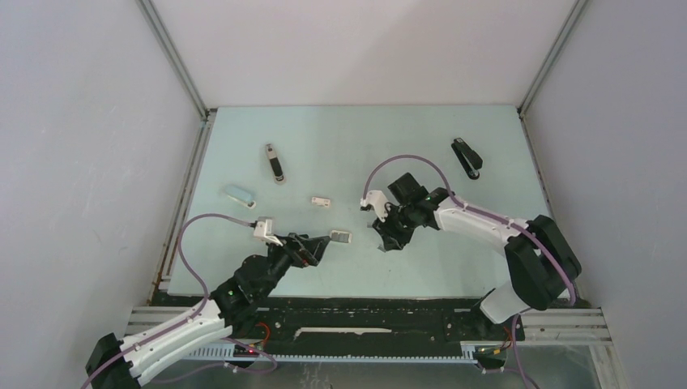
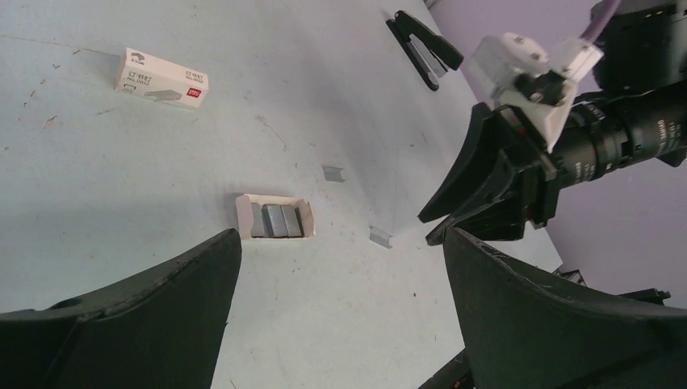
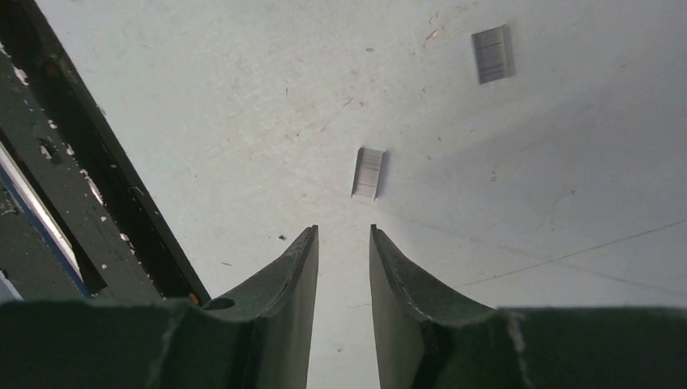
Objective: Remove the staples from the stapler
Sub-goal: Pick up the staple from the center of the board.
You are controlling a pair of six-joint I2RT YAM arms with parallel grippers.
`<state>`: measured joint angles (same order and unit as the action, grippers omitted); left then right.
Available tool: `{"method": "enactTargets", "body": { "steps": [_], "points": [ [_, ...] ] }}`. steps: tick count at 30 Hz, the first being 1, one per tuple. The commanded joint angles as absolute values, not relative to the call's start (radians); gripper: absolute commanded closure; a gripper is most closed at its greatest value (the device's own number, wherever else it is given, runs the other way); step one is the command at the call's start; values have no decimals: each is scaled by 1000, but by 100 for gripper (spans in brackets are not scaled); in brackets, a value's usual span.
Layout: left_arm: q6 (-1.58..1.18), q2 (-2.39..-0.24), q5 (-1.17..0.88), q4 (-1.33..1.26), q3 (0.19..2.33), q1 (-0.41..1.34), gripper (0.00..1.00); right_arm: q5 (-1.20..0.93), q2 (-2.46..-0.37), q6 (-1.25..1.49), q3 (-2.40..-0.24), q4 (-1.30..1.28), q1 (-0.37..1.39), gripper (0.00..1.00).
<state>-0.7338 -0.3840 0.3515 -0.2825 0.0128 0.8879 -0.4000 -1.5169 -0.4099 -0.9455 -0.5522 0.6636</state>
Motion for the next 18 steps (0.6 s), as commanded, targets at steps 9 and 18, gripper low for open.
{"method": "enactTargets", "body": {
  "steps": [9, 18],
  "points": [
    [-762, -381, 358, -319, -53, 883, 0, -247, -1647, -263, -1023, -479, 742, 68],
    [-758, -379, 356, -317, -53, 882, 0, -223, -1683, -241, -1030, -475, 719, 69]
  ]
}}
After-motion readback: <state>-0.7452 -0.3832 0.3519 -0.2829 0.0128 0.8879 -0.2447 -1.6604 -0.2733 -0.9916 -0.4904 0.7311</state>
